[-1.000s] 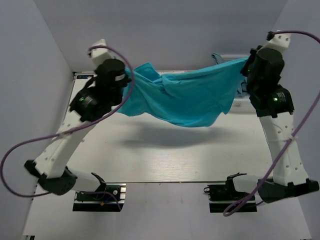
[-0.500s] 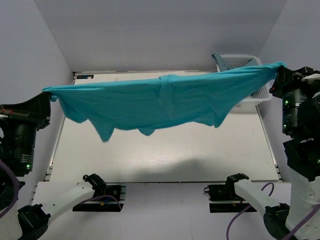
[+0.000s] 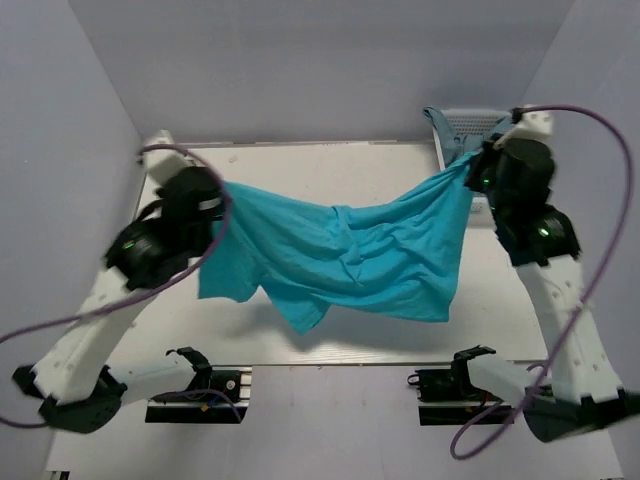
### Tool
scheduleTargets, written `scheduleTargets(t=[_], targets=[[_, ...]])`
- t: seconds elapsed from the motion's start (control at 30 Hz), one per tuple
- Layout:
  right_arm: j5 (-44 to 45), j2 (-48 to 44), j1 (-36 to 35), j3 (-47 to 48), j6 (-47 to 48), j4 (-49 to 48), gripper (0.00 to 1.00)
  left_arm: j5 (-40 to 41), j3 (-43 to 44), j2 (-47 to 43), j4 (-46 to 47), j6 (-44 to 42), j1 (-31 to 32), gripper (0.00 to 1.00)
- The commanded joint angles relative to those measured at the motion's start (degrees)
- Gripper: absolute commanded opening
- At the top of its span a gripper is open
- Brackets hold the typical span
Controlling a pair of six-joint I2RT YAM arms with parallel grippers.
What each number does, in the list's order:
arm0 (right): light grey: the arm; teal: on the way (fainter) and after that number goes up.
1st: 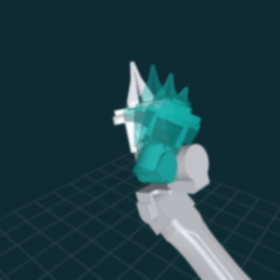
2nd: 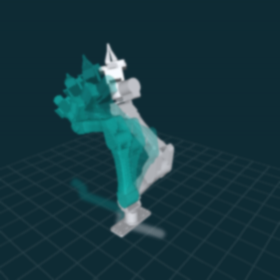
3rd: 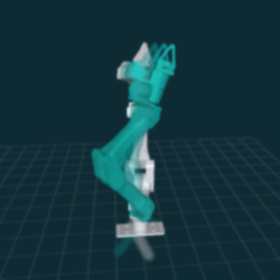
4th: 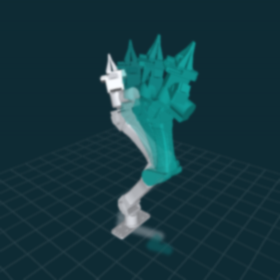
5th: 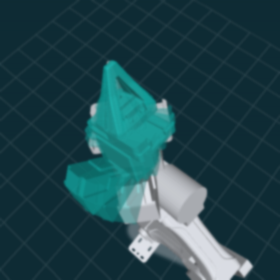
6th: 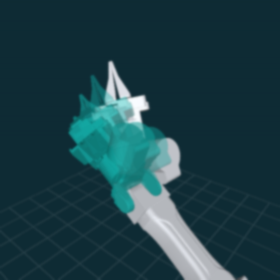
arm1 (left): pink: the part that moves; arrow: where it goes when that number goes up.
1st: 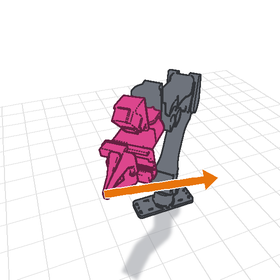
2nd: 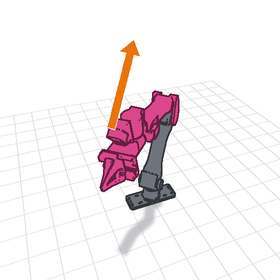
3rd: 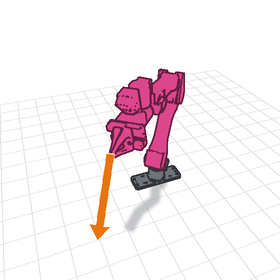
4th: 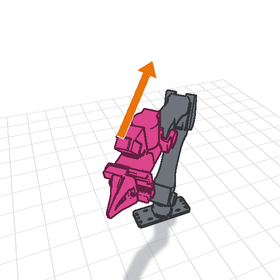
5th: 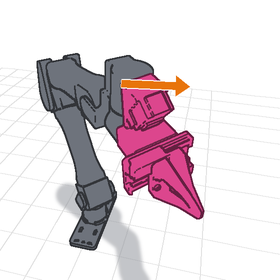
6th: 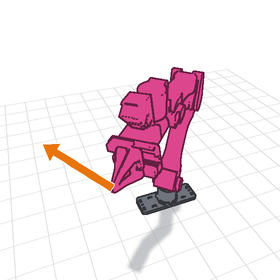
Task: Fold and stack the t-shirts
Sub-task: Flatten out the tshirt
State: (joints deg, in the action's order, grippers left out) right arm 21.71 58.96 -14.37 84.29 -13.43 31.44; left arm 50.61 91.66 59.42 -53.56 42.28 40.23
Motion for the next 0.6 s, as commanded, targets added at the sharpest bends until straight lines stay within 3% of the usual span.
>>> scheduleTargets(t=[0.0, 0.13, 0.27, 0.57], targets=[[-4.48, 4.67, 0.13, -6.41, -2.21, -7.43, 0.00, 3.18, -7.44, 4.91, -1.73, 5.61, -0.94, 0.00], [-4.49, 10.12, 0.22, -15.37, -1.43, -15.52, 0.00, 1.33, -16.32, 12.99, 2.22, 9.49, -5.76, 0.00], [-5.02, 19.33, 0.13, -14.17, -0.11, -20.09, 0.00, -3.14, -17.04, 22.98, 8.02, 8.17, -11.81, 0.00], [0.34, 35.33, 0.22, -1.34, 2.88, -21.94, 0.00, -12.64, -2.29, 40.24, 19.10, -4.29, -21.50, 0.00]])
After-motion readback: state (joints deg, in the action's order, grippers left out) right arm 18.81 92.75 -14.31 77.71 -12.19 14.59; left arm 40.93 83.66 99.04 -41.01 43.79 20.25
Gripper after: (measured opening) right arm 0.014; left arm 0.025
